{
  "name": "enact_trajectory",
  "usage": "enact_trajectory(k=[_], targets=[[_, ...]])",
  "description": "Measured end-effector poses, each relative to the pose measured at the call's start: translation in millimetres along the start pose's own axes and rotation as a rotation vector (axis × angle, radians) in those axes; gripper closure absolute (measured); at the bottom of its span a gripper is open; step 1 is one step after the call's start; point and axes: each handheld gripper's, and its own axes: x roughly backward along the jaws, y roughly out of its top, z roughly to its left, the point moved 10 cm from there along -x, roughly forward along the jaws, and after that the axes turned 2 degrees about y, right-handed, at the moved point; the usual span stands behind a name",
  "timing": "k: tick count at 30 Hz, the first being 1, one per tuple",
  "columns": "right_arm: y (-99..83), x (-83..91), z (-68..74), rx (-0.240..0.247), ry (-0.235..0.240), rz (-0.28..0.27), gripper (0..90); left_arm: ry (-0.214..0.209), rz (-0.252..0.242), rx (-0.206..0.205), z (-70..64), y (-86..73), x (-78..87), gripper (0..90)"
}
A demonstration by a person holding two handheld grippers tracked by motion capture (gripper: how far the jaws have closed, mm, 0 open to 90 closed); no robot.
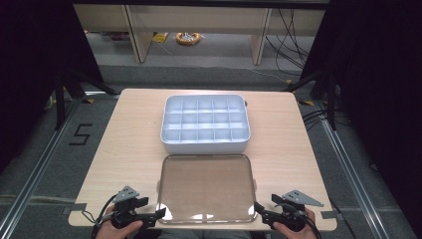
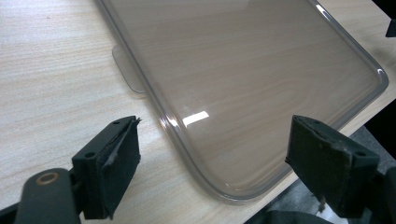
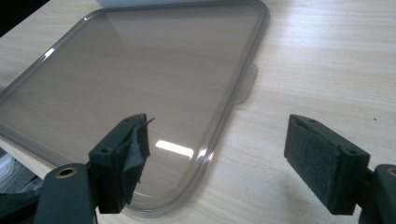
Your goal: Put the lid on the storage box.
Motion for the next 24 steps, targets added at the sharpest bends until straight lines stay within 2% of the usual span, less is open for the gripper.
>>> enact_trajectory(k=[1,2,10,12,13,14,15,16,17,20,22,23,24], targets=[[-1.6,1.1,3.7,-0.038,0.011,0.013,23.1,0.0,0.001,0.0,0.0,0.0,-0.1,16.5],[0.5,0.6,0.2,0.003,0.008,-0.003,23.0,0.0,0.001,0.0,0.0,0.0,-0.1,16.6],[-0.4,0.3,0.4,0.001,0.012,0.005,22.1,-0.004,0.001,-0.005,-0.7,-0.4,-0.5,16.4],[-0.8,-0.2,2.1,-0.015,0.033,0.008,22.3,-0.002,0.007,-0.008,-0.1,-1.0,-0.4,16.5],[-2.0,0.6,2.7,-0.036,0.022,0.017,22.6,-0.002,0.005,-0.005,-0.4,-0.9,-0.6,16.4],[-2.0,-0.5,-1.0,-0.013,0.009,0.018,22.8,-0.002,0.008,-0.007,-0.2,-1.1,-0.5,16.5],[-3.7,0.2,3.0,-0.062,0.015,0.027,22.9,0.0,0.012,-0.009,0.1,-1.6,-0.3,16.5],[-3.7,-0.7,2.2,-0.066,0.011,0.028,23.0,-0.001,0.014,-0.007,-0.1,-1.8,-0.4,16.5],[-3.3,-0.6,0.3,-0.04,0.021,0.027,23.0,-0.004,0.017,-0.004,-0.4,-2.1,-0.4,16.5],[-3.3,-1.9,1.4,-0.035,0.038,0.022,23.1,-0.009,0.013,0.005,-2.0,-1.4,-0.9,16.9],[-3.9,-2.5,3.0,-0.05,0.051,0.03,23.2,-0.01,0.02,0.007,-2.7,-2.2,-1.2,17.4],[-4.6,-2.7,7.4,-0.103,0.054,0.031,23.4,-0.01,0.019,0.003,-3.0,-2.0,-1.7,17.5],[-4.3,-3.6,3.0,-0.061,0.046,0.032,23.5,-0.009,0.023,0.005,-3.4,-1.8,-2.3,17.9]])
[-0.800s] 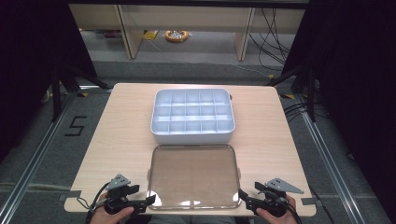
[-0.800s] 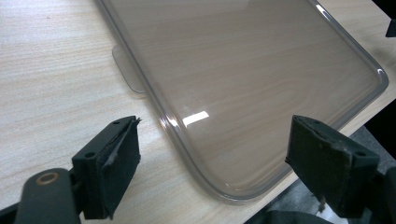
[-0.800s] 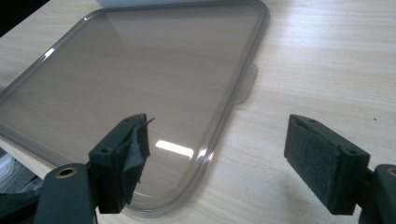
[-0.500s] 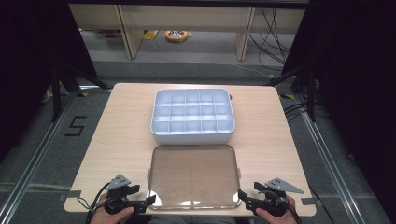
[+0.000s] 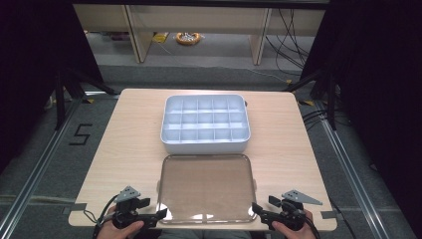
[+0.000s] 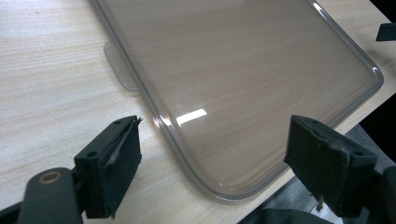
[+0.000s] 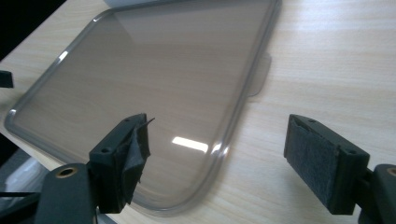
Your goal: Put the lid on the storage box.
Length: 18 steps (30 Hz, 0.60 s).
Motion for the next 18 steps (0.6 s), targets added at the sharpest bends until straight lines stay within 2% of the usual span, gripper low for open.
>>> enact_trajectory(k=[1,2,3,4,5,6,7,8,10,11,13,14,16,17,18], targets=[[-1.1,-1.6,4.7,-0.048,0.016,0.001,23.6,-0.005,-0.008,0.015,-1.2,1.9,-1.9,18.8],[-0.3,-3.1,3.3,-0.015,0.021,-0.001,23.7,-0.01,-0.001,0.013,-2.1,2.0,-2.0,20.8],[-0.3,-3.1,3.3,-0.015,0.021,-0.001,23.7,-0.01,-0.001,0.013,-2.1,2.0,-2.0,22.5],[-0.1,-5.0,5.6,-0.03,0.041,-0.007,23.8,-0.025,-0.01,0.041,-5.7,5.3,-3.5,22.5],[-0.2,-7.2,10.8,-0.055,0.058,-0.002,24.1,-0.024,-0.021,0.039,-3.8,9.7,-5.1,24.3],[-0.1,-9.1,9.4,-0.035,0.054,-0.003,24.2,-0.017,-0.022,0.041,-2.2,11.5,-6.2,25.7],[-0.3,-10.4,10.6,-0.038,0.053,0.002,24.3,-0.014,-0.019,0.032,1.1,12.8,-7.5,27.5],[-0.7,-11.0,11.9,-0.033,0.058,0.011,24.5,-0.017,-0.016,0.045,2.0,13.4,-8.1,28.1],[-0.5,-13.5,13.4,-0.051,0.063,0.011,24.9,-0.025,-0.007,0.058,6.8,14.5,-8.8,31.5],[-0.8,-13.3,13.8,-0.051,0.069,0.02,25.0,-0.013,0.011,0.04,11.9,13.5,-7.9,32.8],[0.7,-13.8,12.3,-0.056,0.052,0.011,25.0,-0.016,0.013,0.043,15.6,15.8,-7.9,38.5],[2.0,-14.1,14.1,-0.066,0.078,0.001,25.0,-0.016,0.013,0.043,15.6,15.8,-7.9,40.1],[3.3,-16.5,11.7,-0.072,0.075,-0.012,25.2,-0.002,0.02,0.05,19.0,17.2,-12.8,42.1],[2.1,-15.9,15.0,-0.123,0.074,0.003,25.3,0.002,0.03,0.062,20.5,16.7,-15.3,42.5],[3.2,-17.6,12.1,-0.09,0.083,-0.006,25.5,0.002,0.044,0.064,21.5,15.6,-17.1,43.3]])
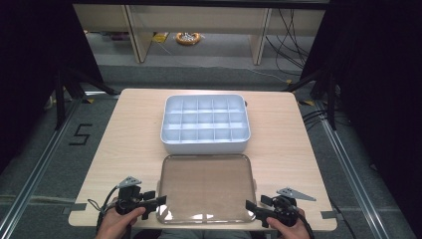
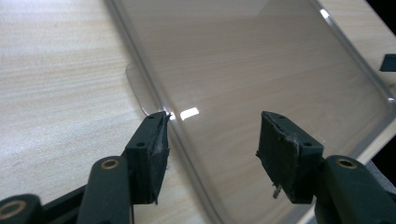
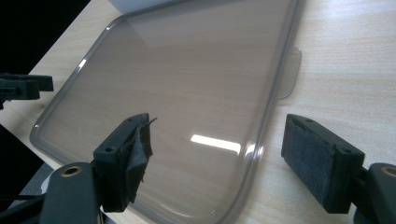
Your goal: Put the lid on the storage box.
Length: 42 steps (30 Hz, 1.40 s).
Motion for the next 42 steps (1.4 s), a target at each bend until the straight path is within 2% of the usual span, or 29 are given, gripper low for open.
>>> enact_trajectory(k=[1,2,4,5,8,10,13,14,17,18,19,20,22,23,24,25,26,27,28,29,30,31,35,36,37,38,39,40,42], targets=[[-0.3,0.0,-0.2,-0.027,-0.015,0.004,25.6,0.008,0.003,0.006,1.4,-0.3,-1.9,44.8],[0.6,-0.5,-2.8,-0.004,-0.011,0.001,25.9,0.016,0.01,0.001,3.4,-0.8,-3.4,45.6],[1.0,-0.9,-1.9,-0.032,-0.012,0.001,27.4,0.015,0.013,0.012,3.4,-0.8,-5.4,47.4],[2.0,-2.4,-7.2,0.006,-0.019,-0.002,29.1,0.01,0.023,0.01,3.4,-0.9,-7.3,48.2],[3.9,-5.4,-8.6,-0.049,-0.017,-0.006,33.8,0.026,0.034,-0.005,2.9,-1.3,-11.0,48.7],[4.9,-7.8,-13.6,-0.026,-0.024,-0.006,34.4,0.037,0.018,0.013,3.4,1.8,-13.0,48.3],[5.4,-11.5,-12.3,-0.099,-0.019,0.005,37.1,0.043,0.01,0.009,4.9,3.1,-14.5,50.3],[6.6,-13.1,-16.1,-0.065,-0.015,0.002,38.0,0.038,0.022,0.005,5.5,3.0,-13.8,50.1],[8.3,-18.8,-16.5,-0.102,-0.01,-0.002,39.6,0.041,0.02,0.002,5.8,3.8,-14.5,49.9],[9.4,-19.5,-16.2,-0.119,-0.012,-0.007,39.7,0.041,0.02,0.002,5.8,3.8,-14.5,49.8],[9.9,-18.8,-13.5,-0.17,-0.002,-0.017,40.5,0.056,0.007,0.015,5.5,3.9,-15.5,49.8],[9.2,-17.5,-10.7,-0.235,0.004,-0.017,42.0,0.052,0.017,-0.017,4.1,1.2,-13.5,49.7],[8.0,-16.4,-16.8,-0.22,0.029,-0.037,45.3,0.061,0.006,-0.012,3.6,1.2,-14.1,49.1],[7.3,-13.6,-12.3,-0.307,0.044,-0.034,47.2,0.06,0.006,-0.01,3.6,1.0,-14.0,48.9],[7.2,-14.2,-15.8,-0.277,0.056,-0.053,48.8,0.052,0.012,-0.02,3.2,0.1,-12.9,48.9],[5.7,-12.4,-13.2,-0.329,0.053,-0.041,50.7,0.054,0.008,-0.019,3.1,0.1,-13.2,48.9],[4.1,-11.0,-17.3,-0.304,0.025,-0.032,51.9,0.054,0.008,-0.019,3.1,0.1,-13.2,48.9],[4.2,-11.3,-13.4,-0.331,0.066,-0.036,52.4,0.061,0.001,-0.01,3.3,0.0,-13.4,48.8],[3.3,-11.6,-12.8,-0.353,0.072,-0.03,53.6,0.038,0.024,-0.009,1.0,-2.8,-11.0,48.6],[3.0,-10.4,-12.6,-0.375,0.07,-0.028,55.5,0.043,-0.007,0.003,1.2,0.3,-13.0,48.7],[2.4,-12.2,-15.6,-0.339,0.079,-0.038,56.8,0.045,0.008,-0.011,3.4,-1.2,-11.8,48.6],[1.5,-12.1,-14.7,-0.347,0.083,-0.029,60.6,0.041,0.001,0.005,2.5,-1.0,-12.3,48.8],[3.3,-10.2,-11.9,-0.348,0.085,-0.032,62.5,0.032,0.017,-0.027,1.6,-3.5,-10.4,48.2],[2.9,-8.9,-16.1,-0.304,0.083,-0.042,64.9,0.024,-0.005,0.009,-0.1,-1.5,-11.7,47.8],[1.7,-8.7,-14.8,-0.314,0.088,-0.036,64.2,0.02,0.015,-0.011,1.9,-3.3,-10.1,47.8],[-1.2,-9.3,-13.2,-0.322,0.104,-0.023,64.9,0.019,-0.006,0.015,0.2,-1.5,-11.5,48.0],[-3.1,-12.2,-15.0,-0.29,0.114,-0.028,66.3,0.018,-0.005,0.013,0.4,-1.8,-11.4,48.1],[-4.3,-11.8,-10.1,-0.33,0.125,-0.012,65.5,0.019,0.018,-0.019,2.3,-4.0,-9.6,48.0],[-1.3,-10.1,-1.1,-0.346,0.16,-0.014,64.9,0.02,-0.003,0.0,0.4,-2.3,-11.1,47.9]])
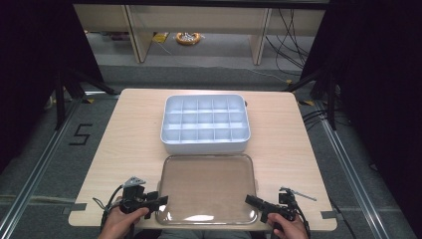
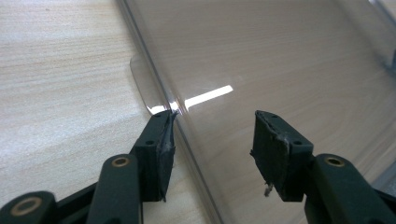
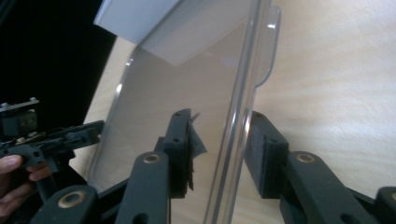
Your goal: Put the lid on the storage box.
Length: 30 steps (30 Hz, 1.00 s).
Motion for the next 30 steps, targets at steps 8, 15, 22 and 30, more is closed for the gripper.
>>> enact_trajectory(k=[8,15,22,30], targets=[[4.3,6.8,9.0,0.202,0.006,-0.025,63.7,-0.035,0.006,0.008,-3.6,0.4,-0.7,37.6],[7.0,18.1,33.8,0.377,0.04,-0.065,63.0,-0.052,0.002,0.035,-3.9,2.1,-1.3,32.4],[1.8,23.1,42.6,0.416,0.083,-0.071,63.0,-0.059,0.002,0.052,-4.2,2.9,-1.4,30.5],[1.6,25.8,41.9,0.491,0.093,-0.075,63.2,-0.056,-0.015,0.097,2.0,6.4,-0.4,27.6]])
